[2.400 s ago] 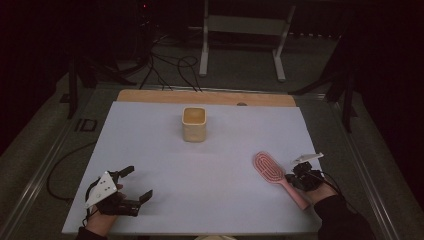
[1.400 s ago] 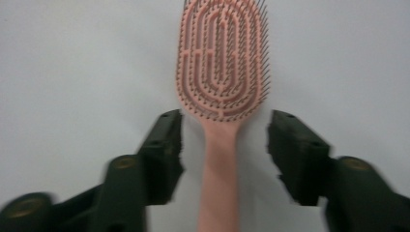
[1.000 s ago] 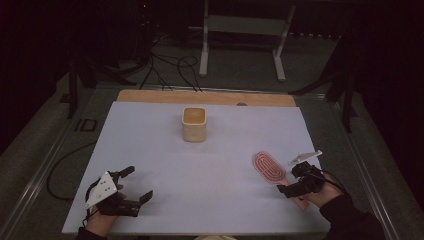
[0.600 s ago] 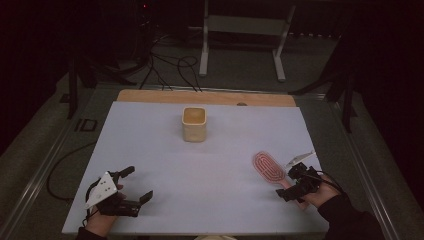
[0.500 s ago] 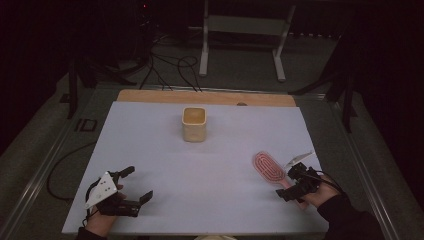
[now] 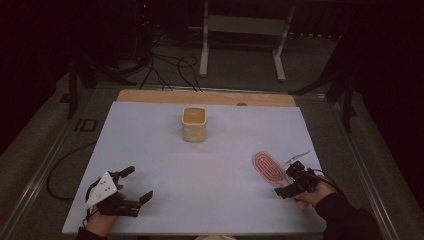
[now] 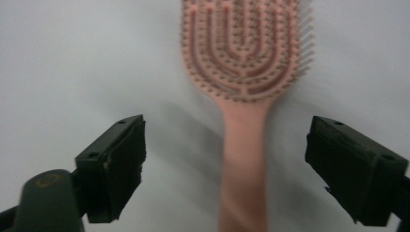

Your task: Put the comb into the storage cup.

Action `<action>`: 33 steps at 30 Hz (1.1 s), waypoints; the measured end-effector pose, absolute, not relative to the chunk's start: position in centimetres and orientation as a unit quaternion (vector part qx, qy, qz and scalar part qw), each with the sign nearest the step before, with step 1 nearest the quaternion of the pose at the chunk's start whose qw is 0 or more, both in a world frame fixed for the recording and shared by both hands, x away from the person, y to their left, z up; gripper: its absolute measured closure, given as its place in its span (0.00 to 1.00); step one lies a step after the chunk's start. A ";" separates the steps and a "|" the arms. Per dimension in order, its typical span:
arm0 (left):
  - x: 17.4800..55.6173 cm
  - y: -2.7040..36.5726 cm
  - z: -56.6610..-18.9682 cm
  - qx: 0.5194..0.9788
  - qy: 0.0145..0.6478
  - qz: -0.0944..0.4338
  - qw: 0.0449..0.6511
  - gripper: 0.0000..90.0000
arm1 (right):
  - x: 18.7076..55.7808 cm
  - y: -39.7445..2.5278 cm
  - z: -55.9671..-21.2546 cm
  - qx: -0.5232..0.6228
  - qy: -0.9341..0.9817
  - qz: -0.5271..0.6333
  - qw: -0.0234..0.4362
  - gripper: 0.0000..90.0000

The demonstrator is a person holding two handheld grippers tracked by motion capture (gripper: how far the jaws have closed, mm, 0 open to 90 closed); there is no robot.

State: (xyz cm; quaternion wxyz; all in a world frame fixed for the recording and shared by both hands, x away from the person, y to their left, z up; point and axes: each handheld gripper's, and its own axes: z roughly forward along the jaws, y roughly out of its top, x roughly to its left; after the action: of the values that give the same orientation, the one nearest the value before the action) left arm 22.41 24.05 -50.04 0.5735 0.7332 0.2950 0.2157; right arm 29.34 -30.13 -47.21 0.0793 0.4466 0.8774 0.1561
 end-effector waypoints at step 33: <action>22.3 24.1 -50.0 0.731 0.295 0.217 0.576 0.00 | 31.3 -29.6 -48.6 0.462 0.882 0.085 0.044 0.73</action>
State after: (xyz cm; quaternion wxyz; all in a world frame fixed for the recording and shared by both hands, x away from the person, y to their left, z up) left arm 22.30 24.11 -49.96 0.5760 0.7311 0.2945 0.2165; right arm 31.31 -29.65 -48.57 0.0436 0.4623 0.8816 0.0845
